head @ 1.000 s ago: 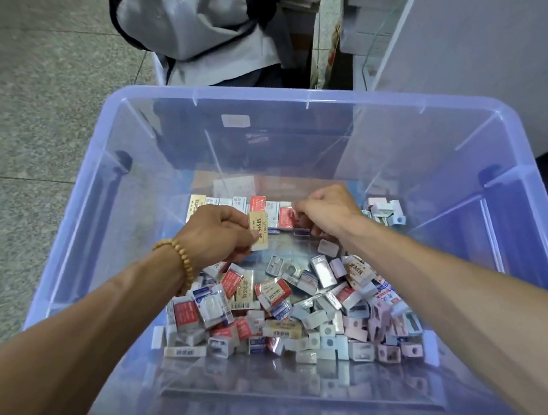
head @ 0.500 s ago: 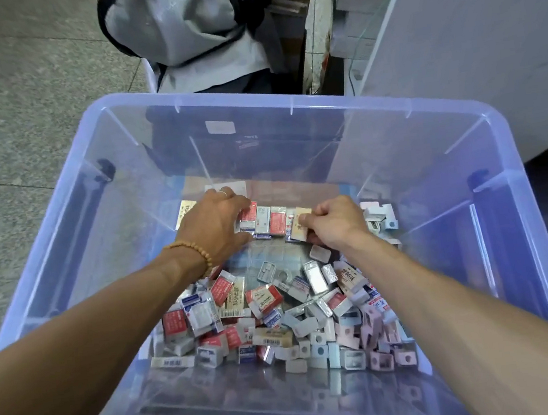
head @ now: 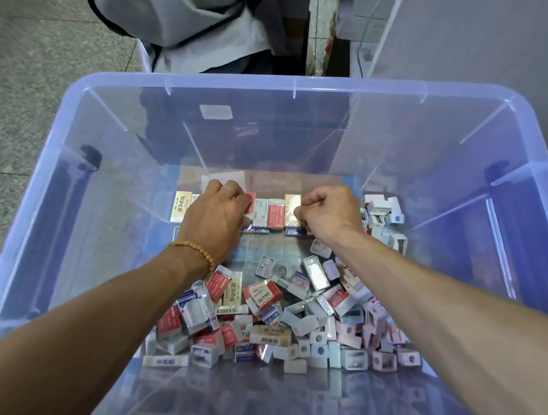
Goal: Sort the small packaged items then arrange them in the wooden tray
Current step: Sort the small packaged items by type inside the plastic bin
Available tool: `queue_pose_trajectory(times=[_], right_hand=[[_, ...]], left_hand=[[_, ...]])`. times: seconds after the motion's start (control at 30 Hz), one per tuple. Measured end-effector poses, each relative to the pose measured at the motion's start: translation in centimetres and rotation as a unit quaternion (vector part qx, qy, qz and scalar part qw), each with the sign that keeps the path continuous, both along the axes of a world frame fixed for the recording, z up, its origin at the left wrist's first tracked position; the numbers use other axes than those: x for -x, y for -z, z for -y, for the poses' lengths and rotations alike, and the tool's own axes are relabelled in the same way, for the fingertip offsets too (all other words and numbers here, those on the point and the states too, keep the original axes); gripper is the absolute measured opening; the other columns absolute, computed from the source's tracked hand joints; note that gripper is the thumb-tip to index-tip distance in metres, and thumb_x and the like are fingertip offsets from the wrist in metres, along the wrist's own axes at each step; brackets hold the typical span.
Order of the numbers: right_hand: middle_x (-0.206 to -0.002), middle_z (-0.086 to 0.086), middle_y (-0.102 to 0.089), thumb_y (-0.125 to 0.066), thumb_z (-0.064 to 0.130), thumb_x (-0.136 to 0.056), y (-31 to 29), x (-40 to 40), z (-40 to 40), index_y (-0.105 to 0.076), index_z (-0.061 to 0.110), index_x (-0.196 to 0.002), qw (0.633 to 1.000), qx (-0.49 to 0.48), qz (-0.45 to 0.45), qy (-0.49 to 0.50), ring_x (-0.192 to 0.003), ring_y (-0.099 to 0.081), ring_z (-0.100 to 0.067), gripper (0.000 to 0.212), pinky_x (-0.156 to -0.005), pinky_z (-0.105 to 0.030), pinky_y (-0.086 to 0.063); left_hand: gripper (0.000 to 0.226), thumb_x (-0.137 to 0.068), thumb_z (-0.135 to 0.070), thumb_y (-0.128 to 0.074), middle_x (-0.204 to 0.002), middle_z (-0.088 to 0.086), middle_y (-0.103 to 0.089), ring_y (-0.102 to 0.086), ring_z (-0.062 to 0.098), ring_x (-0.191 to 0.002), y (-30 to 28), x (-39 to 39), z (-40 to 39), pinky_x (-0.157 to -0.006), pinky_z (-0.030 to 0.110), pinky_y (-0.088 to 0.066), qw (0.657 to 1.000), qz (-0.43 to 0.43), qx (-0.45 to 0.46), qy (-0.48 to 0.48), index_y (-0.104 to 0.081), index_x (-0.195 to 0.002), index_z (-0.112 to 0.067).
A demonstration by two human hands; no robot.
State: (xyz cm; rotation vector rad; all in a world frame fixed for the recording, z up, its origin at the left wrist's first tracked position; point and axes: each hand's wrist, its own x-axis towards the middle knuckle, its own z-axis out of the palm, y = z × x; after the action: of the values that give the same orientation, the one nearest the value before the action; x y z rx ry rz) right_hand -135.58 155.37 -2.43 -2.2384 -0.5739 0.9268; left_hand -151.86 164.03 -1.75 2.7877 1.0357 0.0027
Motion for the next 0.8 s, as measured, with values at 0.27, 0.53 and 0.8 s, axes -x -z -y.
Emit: queue_pose_trajectory(times=[0.27, 0.53, 0.8], right_hand=[[-0.09, 0.005, -0.075, -0.079, 0.016, -0.083, 0.1, 0.4, 0.0, -0.077, 0.021, -0.081, 1.0, 0.001, 0.003, -0.024, -0.086, -0.07, -0.014, 0.006, -0.085, -0.032, -0.058], [-0.085, 0.005, -0.07, -0.079, 0.019, -0.082, -1.1, 0.7, 0.5, -0.071, 0.019, -0.091, 0.993, -0.008, 0.056, -0.108, -0.082, -0.067, -0.015, 0.012, -0.07, -0.025, -0.051], [-0.102, -0.01, -0.063, -0.076, 0.028, -0.086, -0.5, 1.3, 1.2, -0.064, 0.006, -0.112, 0.91, -0.042, 0.267, -0.314, -0.091, -0.06, -0.029, 0.036, -0.079, -0.036, -0.048]], left_hand=[[0.018, -0.084, -0.008, -0.065, -0.099, 0.007, -0.066, -0.055, 0.027, -0.088, -0.2, 0.6, -0.2, -0.062, 0.038, -0.052, 0.999, 0.038, -0.002, 0.038, -0.071, -0.101, -0.008], [0.025, -0.084, -0.029, -0.072, -0.1, 0.008, -0.066, -0.057, 0.027, -0.096, 0.0, 0.0, -0.1, -0.072, 0.04, -0.054, 0.999, 0.028, 0.013, 0.026, -0.073, -0.097, -0.007], [0.021, -0.081, -0.019, -0.075, -0.097, 0.012, -0.065, -0.056, 0.031, -0.091, 0.0, 0.0, -0.3, -0.067, 0.042, -0.052, 0.998, 0.051, 0.009, 0.041, -0.072, -0.097, -0.005]])
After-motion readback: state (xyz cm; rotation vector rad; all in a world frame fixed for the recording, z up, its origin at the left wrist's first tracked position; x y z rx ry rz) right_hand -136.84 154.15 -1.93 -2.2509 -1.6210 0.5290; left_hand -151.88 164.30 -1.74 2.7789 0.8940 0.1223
